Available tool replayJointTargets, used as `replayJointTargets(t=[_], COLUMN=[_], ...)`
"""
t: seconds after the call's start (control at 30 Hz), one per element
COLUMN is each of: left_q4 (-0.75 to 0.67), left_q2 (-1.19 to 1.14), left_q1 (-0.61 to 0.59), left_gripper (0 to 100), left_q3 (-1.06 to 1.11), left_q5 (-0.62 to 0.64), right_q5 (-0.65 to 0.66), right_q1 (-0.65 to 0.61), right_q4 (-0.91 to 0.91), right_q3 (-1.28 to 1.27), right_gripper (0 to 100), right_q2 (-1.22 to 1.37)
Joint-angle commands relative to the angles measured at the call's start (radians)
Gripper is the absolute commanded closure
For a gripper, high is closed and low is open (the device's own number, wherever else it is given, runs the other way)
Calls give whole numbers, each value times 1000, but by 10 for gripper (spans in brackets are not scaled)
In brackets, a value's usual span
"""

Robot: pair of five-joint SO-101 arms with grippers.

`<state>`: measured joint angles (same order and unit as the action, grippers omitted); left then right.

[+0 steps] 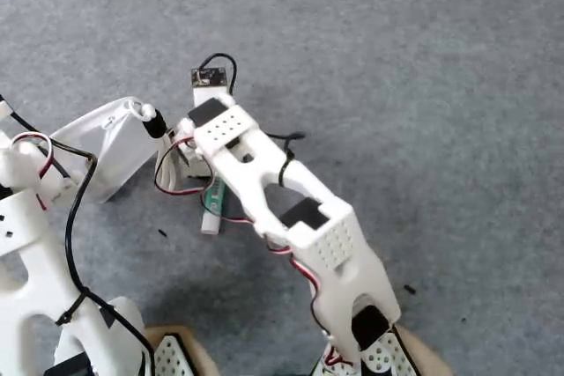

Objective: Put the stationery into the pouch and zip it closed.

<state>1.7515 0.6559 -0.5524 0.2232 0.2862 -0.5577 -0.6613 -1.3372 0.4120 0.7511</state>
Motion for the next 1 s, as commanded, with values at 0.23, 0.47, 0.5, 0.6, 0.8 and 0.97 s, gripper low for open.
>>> replayJointTargets(t=[0.23,0.47,0.5,0.6,0.8,0.97], left_q4=[-15,-15,-15,-15,-15,-15], left_q2=[5,5,5,5,5,5], left_q1=[-13,-13,-13,-13,-12,-12], left_gripper=[971,971,971,971,971,971], left_q3=[4,4,4,4,4,4], left_q5=[3,3,3,3,3,3], right_q5=[-3,11,41,192,299,301], right_q1=[37,37,37,37,57,153], right_q4=[-152,-183,-181,-190,-315,-407], right_q3=[231,274,285,337,512,742], right_gripper=[868,913,941,982,987,987], right_q2=[73,70,70,68,68,68])
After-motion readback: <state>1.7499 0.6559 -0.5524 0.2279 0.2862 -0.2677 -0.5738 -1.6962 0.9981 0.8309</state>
